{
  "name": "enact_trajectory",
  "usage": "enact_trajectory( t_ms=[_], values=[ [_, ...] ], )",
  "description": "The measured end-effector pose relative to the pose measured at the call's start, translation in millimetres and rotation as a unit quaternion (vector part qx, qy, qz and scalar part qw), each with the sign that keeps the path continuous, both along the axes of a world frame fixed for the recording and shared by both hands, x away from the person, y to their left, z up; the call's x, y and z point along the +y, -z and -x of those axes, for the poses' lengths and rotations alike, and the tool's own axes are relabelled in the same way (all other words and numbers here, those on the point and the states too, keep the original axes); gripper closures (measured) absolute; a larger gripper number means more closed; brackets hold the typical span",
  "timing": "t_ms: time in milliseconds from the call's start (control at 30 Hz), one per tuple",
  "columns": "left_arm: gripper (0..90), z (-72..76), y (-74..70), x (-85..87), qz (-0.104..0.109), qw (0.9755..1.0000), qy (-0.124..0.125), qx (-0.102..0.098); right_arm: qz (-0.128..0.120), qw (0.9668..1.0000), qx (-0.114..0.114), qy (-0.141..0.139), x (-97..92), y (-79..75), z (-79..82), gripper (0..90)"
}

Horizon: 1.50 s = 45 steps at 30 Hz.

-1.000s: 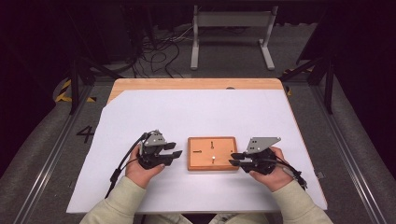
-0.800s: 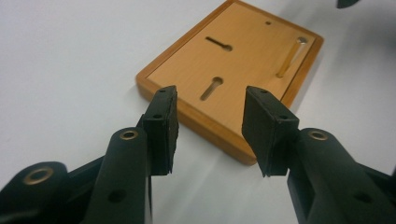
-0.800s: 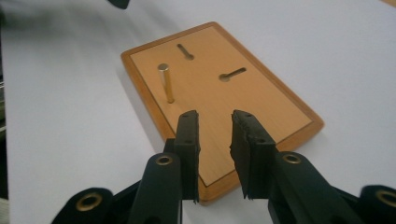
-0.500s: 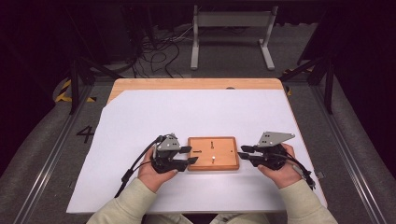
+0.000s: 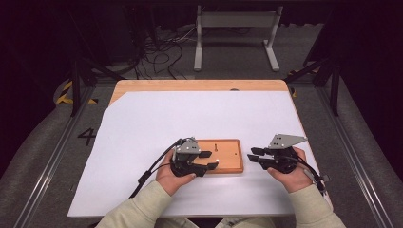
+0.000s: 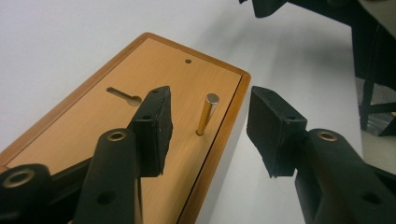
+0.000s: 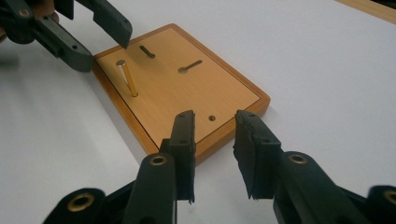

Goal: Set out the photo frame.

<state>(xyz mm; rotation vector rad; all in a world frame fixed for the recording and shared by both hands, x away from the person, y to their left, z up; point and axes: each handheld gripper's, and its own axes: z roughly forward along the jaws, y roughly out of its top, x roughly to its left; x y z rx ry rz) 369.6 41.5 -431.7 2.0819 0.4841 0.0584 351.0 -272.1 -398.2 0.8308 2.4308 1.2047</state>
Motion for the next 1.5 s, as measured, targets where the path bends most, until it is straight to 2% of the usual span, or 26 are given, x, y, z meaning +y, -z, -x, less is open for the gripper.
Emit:
enact_trajectory(
  t_ms=[133,300,400,567,667,800,833,867,900,1000,1133,1333,1400,1500],
  values=[
    [53.4,-1.0,4.5,-4.7,0.004,1.0,0.006,-0.007,-0.002,1.0,-0.001,0.004,-2.5,-0.1,0.3,69.0],
    [57.2,-1.4,13.0,-11.6,0.019,0.9998,0.009,-0.001,-0.005,0.9999,0.0,0.009,-5.8,-0.2,0.6,68.3],
    [61.6,0.4,19.9,-15.5,0.029,0.9995,0.004,-0.009,-0.007,0.9999,-0.001,0.01,-6.6,-0.4,0.7,67.9],
    [65.1,2.7,24.8,-20.4,0.029,0.9995,-0.009,-0.005,-0.009,0.9999,-0.001,0.009,-6.6,-0.3,0.7,67.4],
    [68.0,2.0,27.1,-21.6,0.016,0.9996,-0.021,-0.008,-0.009,0.9999,-0.001,0.009,-6.6,-0.2,0.7,67.3],
    [76.8,2.5,28.6,-22.0,0.008,0.9996,-0.024,-0.015,-0.009,0.9999,-0.001,0.007,-6.4,-0.2,0.9,67.1],
    [79.8,4.0,28.1,-22.0,0.003,0.9992,-0.028,-0.027,-0.009,0.9999,-0.002,0.007,-6.5,-0.2,1.0,67.1],
    [81.5,4.0,28.1,-22.0,0.003,0.9992,-0.028,-0.027,-0.009,0.9999,-0.002,0.007,-6.6,-0.3,0.9,67.1],
    [82.6,4.3,27.8,-21.9,-0.005,0.9988,-0.029,-0.04,-0.01,0.9999,-0.002,0.007,-6.7,-0.3,0.9,67.0],
    [83.2,5.9,27.2,-23.2,-0.015,0.9982,-0.028,-0.051,-0.009,0.9999,-0.002,0.007,-6.6,-0.3,1.0,67.1],
    [83.6,10.7,26.5,-26.0,-0.035,0.9955,-0.027,-0.084,-0.009,0.9999,-0.002,0.006,-6.2,-0.2,1.0,67.2],
    [83.7,14.6,27.4,-27.0,-0.047,0.9922,-0.028,-0.112,-0.009,0.9999,-0.005,0.004,-5.9,-0.4,0.9,67.2],
    [83.6,17.4,27.5,-28.4,-0.053,0.9903,-0.03,-0.124,-0.009,0.9999,-0.005,0.004,-5.6,-0.3,0.8,67.2],
    [83.5,23.3,27.1,-29.7,-0.068,0.9857,-0.029,-0.151,-0.008,0.9999,-0.005,0.003,-5.1,-0.2,0.6,67.1]
  ],
)
